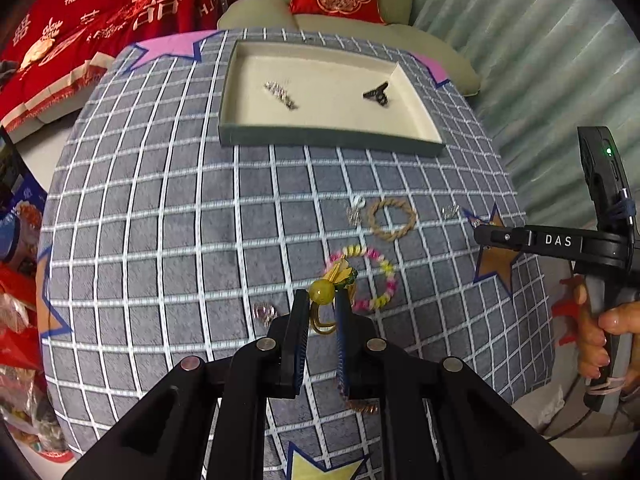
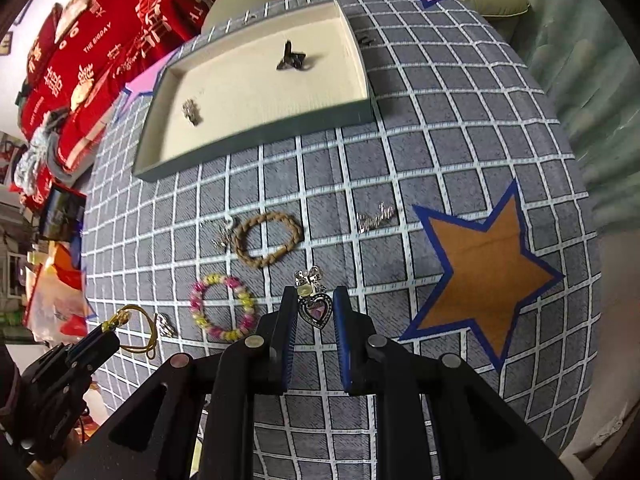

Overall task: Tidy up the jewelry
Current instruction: 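Carry the yellow hair tie and heart pendant over the white tray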

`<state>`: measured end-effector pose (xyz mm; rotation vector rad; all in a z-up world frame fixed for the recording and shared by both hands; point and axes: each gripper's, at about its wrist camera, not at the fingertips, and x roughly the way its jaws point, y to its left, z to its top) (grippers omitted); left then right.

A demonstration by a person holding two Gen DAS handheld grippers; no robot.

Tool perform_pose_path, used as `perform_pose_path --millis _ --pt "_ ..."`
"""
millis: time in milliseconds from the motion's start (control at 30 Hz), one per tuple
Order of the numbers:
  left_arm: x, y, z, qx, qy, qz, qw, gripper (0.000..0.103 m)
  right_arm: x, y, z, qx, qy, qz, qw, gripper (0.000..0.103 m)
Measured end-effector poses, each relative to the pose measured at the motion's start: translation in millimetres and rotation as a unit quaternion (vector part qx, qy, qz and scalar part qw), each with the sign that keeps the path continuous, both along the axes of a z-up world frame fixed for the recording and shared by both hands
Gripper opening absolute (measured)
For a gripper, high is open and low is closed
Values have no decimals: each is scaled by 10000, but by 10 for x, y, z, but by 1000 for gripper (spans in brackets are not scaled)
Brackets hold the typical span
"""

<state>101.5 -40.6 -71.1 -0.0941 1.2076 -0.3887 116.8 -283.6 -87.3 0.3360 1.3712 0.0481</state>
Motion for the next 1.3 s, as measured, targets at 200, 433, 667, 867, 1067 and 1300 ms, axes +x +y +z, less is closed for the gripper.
perform_pose_path --millis 200,433,667,867,1067,1300 --pt "224 -25 199 -101 -222 91 9997 22 203 -19 169 69 -168 3 9998 19" --pt "591 -36 385 -101 -529 197 9984 22 587 -35 378 133 -456 111 9988 19" --pt "1023 -54 425 -30 -708 368 9968 22 1046 -20 461 181 -658 231 9974 19" --pt "1390 -79 314 76 -740 532 9958 22 1376 -8 368 238 -656 289 9971 19" --pt "1769 -115 75 201 -622 755 9950 22 1655 8 145 290 -535 287 9977 19" --pt "2035 -194 -260 458 -421 808 9948 22 1867 69 -135 261 -377 356 9983 19"
